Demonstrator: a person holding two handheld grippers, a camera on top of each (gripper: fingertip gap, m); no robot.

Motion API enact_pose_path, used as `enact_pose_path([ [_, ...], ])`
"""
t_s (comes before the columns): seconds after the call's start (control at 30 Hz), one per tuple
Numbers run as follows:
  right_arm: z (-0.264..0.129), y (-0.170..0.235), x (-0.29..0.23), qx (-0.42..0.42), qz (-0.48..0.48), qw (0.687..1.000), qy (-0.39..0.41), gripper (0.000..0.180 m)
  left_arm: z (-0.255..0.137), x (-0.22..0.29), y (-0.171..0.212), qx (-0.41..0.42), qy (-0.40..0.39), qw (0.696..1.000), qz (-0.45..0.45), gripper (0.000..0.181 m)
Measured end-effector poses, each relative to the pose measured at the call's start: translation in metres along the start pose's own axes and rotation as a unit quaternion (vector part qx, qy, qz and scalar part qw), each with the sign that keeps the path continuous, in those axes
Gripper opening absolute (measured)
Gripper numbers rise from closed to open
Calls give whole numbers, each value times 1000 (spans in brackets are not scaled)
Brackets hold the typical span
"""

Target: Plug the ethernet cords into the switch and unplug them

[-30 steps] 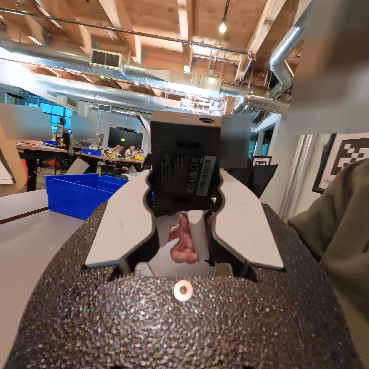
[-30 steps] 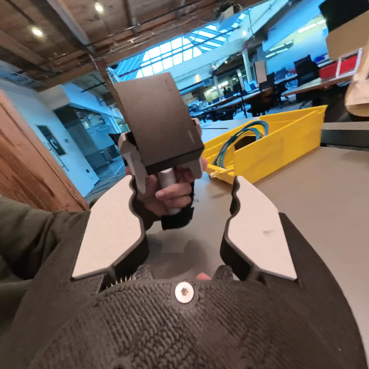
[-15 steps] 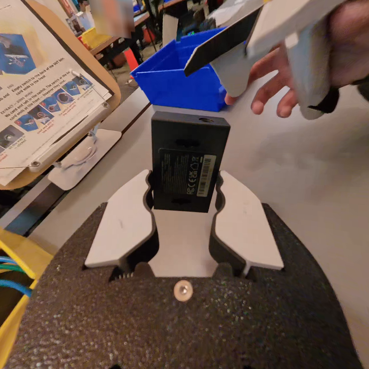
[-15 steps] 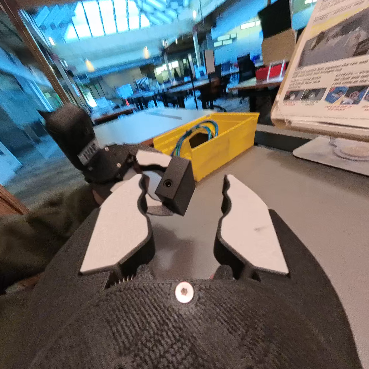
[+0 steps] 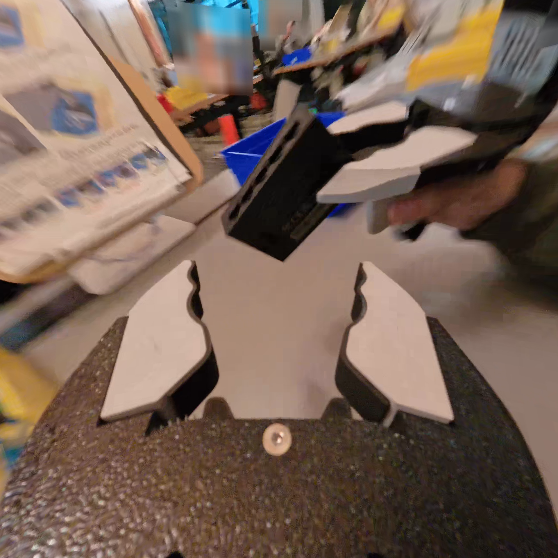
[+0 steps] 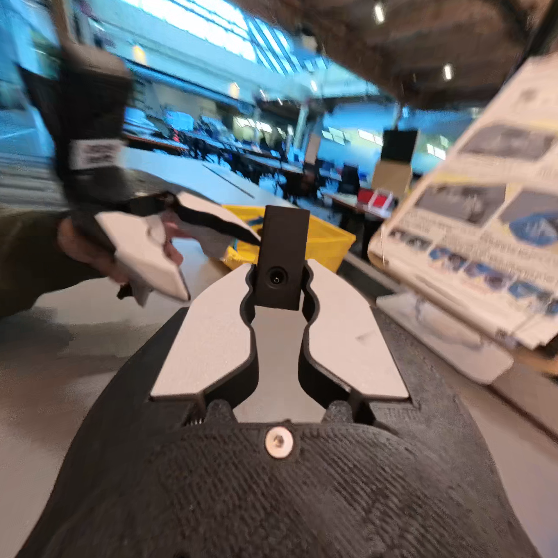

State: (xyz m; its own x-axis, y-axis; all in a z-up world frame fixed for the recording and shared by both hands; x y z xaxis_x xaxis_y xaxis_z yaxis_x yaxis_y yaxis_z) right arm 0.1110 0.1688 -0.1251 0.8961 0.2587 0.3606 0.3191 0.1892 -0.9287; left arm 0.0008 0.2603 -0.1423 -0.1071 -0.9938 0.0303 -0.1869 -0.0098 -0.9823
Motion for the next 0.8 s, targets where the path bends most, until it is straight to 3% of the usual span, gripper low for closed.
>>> enact_pose_path([
  [0.07, -11, -10, -6, 49, -91, 994, -20, 28, -7, -7, -4, 47, 97, 974, -199, 100],
  [0.13, -13, -17, -14, 63, -134, 988, -41, 28, -11, -14, -6, 68, 213, 901, -372, 99],
  [0.2, -11, -25, -26, 95, -156, 981, -68, 29, -10, -17, -3, 60, 305, 824, -474, 98],
  [0.33, -4, -30, -48, 100, -186, 970, -121, 28, -5, -1, 5, 35, 428, 724, -539, 90],
  [0.43, -1, -26, -53, 100, -171, 971, -135, 28, -4, 17, 8, 6, 487, 694, -530, 77],
  [0.5, 0, -23, -49, 92, -155, 975, -127, 28, -1, 16, 8, 30, 478, 697, -533, 71],
  [0.63, 3, -14, -44, 38, -85, 987, -134, 30, 1, 7, 10, 50, 438, 747, -497, 70],
  [0.7, 8, -16, -35, 41, 19, 995, -87, 73, -2, -1, 4, 82, 425, 770, -469, 70],
  [0.8, 18, -12, -29, 11, 180, 983, -44, 97, -8, -15, -4, 111, 399, 823, -389, 69],
])
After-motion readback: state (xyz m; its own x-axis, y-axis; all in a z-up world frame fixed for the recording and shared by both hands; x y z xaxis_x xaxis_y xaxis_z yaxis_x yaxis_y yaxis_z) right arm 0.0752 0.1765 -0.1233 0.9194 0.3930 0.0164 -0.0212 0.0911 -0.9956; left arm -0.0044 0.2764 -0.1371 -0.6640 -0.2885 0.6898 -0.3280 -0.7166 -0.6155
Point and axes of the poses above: each gripper's, where its closed fingertips meet, z out along the fingers, y out of its underside, x = y × z across the jaws, the point moved 6 cm from there along -z, back along the fingers, and after that the axes turned 8 degrees about -z, right-handed, at the moved point
